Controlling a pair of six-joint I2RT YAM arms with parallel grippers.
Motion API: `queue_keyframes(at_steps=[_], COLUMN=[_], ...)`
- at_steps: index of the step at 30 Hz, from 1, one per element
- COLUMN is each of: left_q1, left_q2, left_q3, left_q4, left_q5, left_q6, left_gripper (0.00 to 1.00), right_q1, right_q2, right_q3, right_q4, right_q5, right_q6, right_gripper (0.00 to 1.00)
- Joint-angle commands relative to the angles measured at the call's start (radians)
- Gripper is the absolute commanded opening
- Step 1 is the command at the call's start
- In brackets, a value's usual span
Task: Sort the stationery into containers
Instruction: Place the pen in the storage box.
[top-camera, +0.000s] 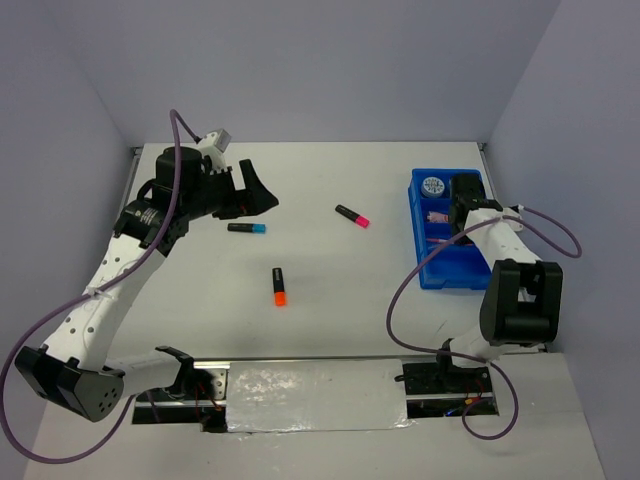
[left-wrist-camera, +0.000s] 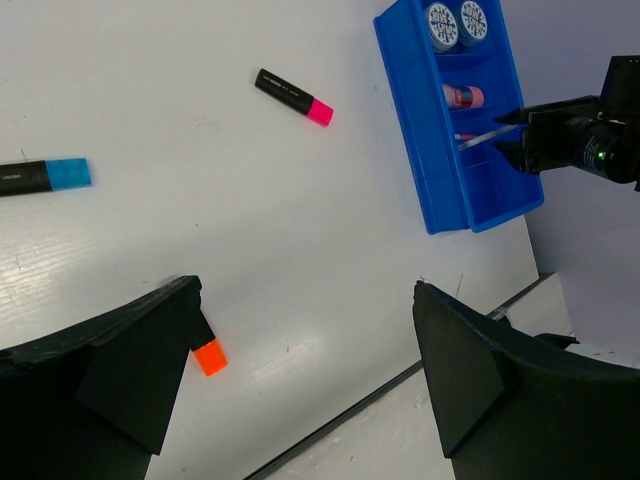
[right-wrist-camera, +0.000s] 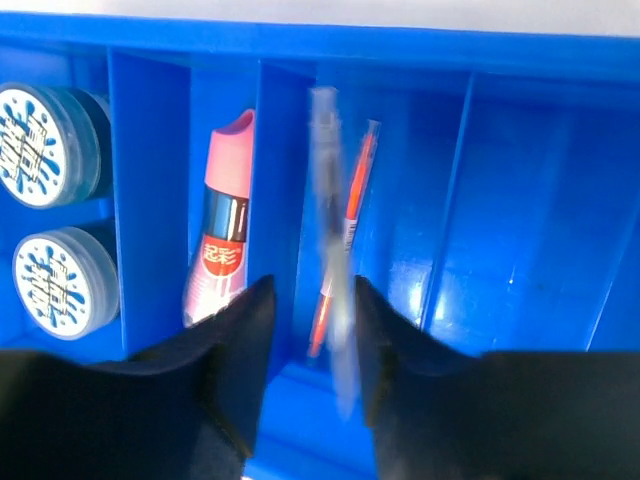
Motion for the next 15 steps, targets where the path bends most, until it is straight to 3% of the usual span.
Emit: queue_keyframes(at_steps=[1,6,9,10,14,15], left_q1=[-0.001,-0.001,0.003,0.006,0.095,0.123], left_q2=[-0.020,0.001,0.012,0.024,0.099,0.128], left_q3=[0.005,-0.005,0.035,0.047,0.110,0.112], left_q4=[0.007,0.015,-0.042,-0.066,-0.255,-0.321], left_q5=[-0.001,0.015,-0.057,-0.138,-0.315,-0.329], left_q6=[0.017,0.009,0.008,0.000,-0.078,-0.109], left_gripper=[0.99,0.99,0.99,0.99,0.99,0.99], right_q1=[-0.013,-0.040,-0.031,-0.018,0.177,0.299], right_q2=[0.003,-0.011,-0.058,-0.112,-0.219,-0.224], right_q3=[-0.020,-0.045,-0.024,-0.019,0.070,0.107], right_q4=[0.054,0.143,0.234,0.295,0.357,0.358], right_q5=[0.003,-0.068,-0.155,-0.181,-0.234,-0.252], right_q6=[-0.010,-0.087,-0.243,-0.286,-0.691,-0.757], right_gripper=[0.48,0.73,0.81,0.82,0.82,0.83])
